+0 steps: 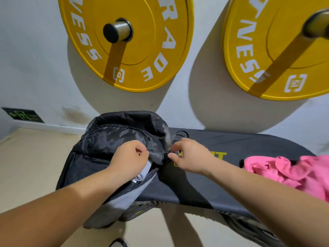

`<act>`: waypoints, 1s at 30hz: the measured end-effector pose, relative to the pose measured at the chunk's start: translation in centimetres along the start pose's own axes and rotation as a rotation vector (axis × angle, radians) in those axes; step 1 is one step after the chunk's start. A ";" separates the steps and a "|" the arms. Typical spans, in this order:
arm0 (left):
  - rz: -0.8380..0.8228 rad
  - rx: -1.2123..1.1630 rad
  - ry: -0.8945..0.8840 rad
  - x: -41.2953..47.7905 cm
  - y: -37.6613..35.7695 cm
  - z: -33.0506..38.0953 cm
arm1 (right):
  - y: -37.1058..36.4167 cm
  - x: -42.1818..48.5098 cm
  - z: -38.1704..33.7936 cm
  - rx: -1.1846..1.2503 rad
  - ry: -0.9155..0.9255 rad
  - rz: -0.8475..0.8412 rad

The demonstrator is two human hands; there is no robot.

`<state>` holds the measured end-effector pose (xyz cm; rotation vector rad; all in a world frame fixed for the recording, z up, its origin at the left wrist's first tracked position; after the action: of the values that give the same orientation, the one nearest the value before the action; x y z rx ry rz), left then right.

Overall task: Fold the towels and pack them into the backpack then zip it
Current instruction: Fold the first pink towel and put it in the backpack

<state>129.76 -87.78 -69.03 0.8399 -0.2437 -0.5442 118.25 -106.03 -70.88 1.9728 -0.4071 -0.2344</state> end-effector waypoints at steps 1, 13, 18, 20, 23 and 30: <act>-0.039 0.001 -0.044 -0.2 -0.6 2.3 | 0.7 -0.8 1.2 0.006 -0.040 0.006; -0.525 0.201 -0.444 -2.9 -16.4 20.9 | 6.8 -15.5 22.0 -0.216 -0.532 0.284; -0.530 0.274 -0.482 -3.8 -22.7 20.8 | 7.0 -18.3 27.9 -0.176 -0.543 0.284; -0.543 0.293 -0.509 -3.7 -24.4 20.5 | 6.5 -18.3 28.3 -0.198 -0.511 0.181; -0.514 0.266 -0.525 -2.9 -26.4 20.3 | 5.8 -17.8 27.8 -0.170 -0.488 0.252; -0.467 -0.112 -0.516 -1.3 -27.6 22.9 | 8.3 -14.8 24.5 0.262 -0.394 0.594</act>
<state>109.34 -116.65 -75.08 0.6343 -0.4881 -1.2045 94.72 -124.03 -74.00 1.9562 -1.3069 -0.1915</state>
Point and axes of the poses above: each hand's wrist, its own x-axis towards the middle knuckle, its own y-axis out of the back of the hand, z = x × y, the point moved 1 cm from there along x, towards the middle knuckle, and after that the axes turned 3 degrees about z, right-handed, at the moved point
